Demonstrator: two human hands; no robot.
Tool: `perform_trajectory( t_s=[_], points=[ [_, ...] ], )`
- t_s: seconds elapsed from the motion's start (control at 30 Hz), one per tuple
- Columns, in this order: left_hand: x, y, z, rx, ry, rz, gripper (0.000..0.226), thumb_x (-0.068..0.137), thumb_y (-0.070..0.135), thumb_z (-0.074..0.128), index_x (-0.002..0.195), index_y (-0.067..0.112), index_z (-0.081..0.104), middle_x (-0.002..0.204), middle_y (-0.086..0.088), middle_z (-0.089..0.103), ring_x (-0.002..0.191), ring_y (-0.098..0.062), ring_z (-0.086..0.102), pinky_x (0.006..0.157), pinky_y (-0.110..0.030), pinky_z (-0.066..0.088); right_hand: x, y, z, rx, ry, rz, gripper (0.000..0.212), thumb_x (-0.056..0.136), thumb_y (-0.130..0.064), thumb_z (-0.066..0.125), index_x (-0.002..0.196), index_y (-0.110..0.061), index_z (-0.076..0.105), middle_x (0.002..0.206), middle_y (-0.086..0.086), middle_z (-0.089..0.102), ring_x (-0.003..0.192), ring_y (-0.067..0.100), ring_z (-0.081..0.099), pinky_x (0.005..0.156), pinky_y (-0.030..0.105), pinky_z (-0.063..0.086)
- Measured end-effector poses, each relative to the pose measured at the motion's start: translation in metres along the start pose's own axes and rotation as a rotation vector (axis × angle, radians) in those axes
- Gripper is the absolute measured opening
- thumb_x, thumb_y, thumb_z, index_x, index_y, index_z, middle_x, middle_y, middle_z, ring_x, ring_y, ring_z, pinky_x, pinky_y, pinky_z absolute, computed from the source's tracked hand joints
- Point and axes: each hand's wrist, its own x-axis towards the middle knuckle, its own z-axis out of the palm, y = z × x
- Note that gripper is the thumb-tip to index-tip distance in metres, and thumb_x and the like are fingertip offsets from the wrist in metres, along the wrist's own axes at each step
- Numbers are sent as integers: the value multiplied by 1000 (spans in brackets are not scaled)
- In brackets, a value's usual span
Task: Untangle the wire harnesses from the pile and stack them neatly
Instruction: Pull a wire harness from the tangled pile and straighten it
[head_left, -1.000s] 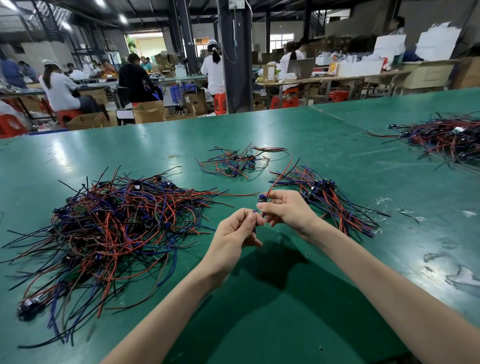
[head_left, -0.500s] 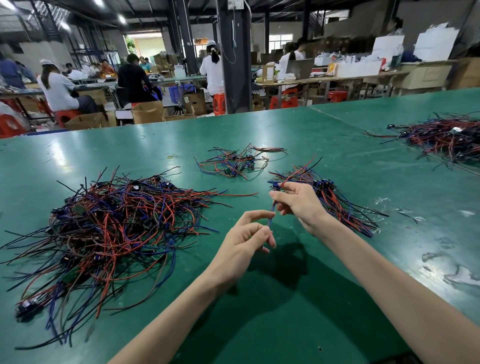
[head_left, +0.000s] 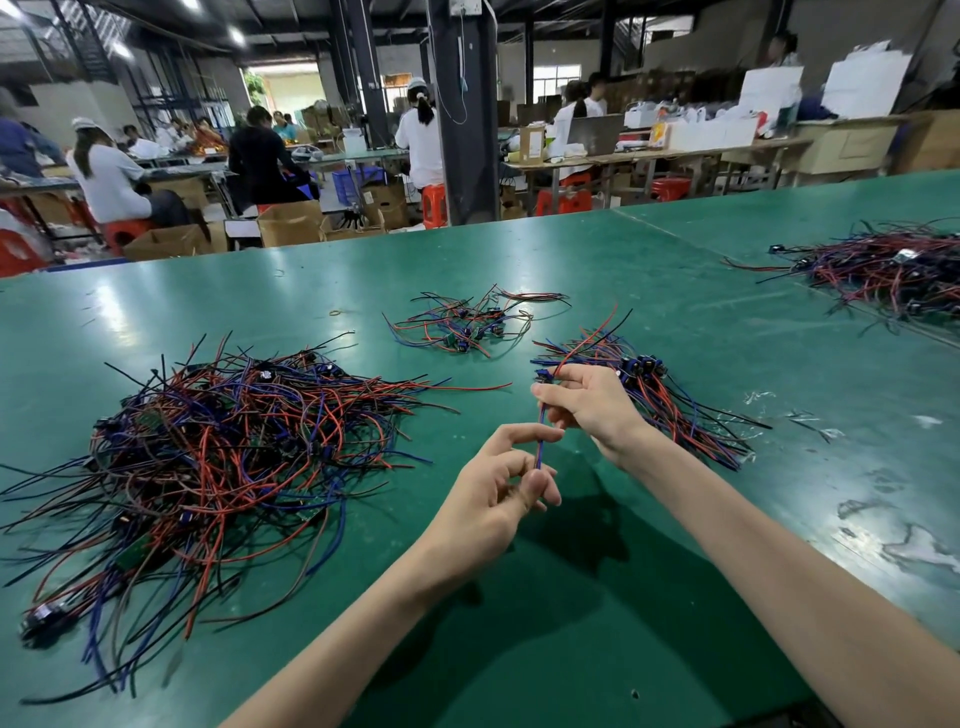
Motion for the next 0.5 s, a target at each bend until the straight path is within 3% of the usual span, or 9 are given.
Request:
perform_trajectory(
  t_s=[0.33, 0.5],
  points=[
    [2, -9, -2, 33, 54, 49, 32, 96, 4, 46, 68, -2, 59, 122, 2, 54, 90, -6, 59, 79, -26, 50, -3, 1, 4, -21, -29, 30, 6, 86, 1, 63, 90, -2, 59, 64, 11, 56, 40, 5, 48, 45, 21, 40],
    [3, -9, 0, 26, 72, 71, 31, 94, 19, 46, 67, 16, 61, 118, 7, 55, 91, -6, 60, 75, -26, 52, -2, 4, 7, -45, -44, 18, 10, 86, 1, 63, 82, -6, 59, 63, 12, 56, 46, 11, 49, 48, 24, 41]
  ],
)
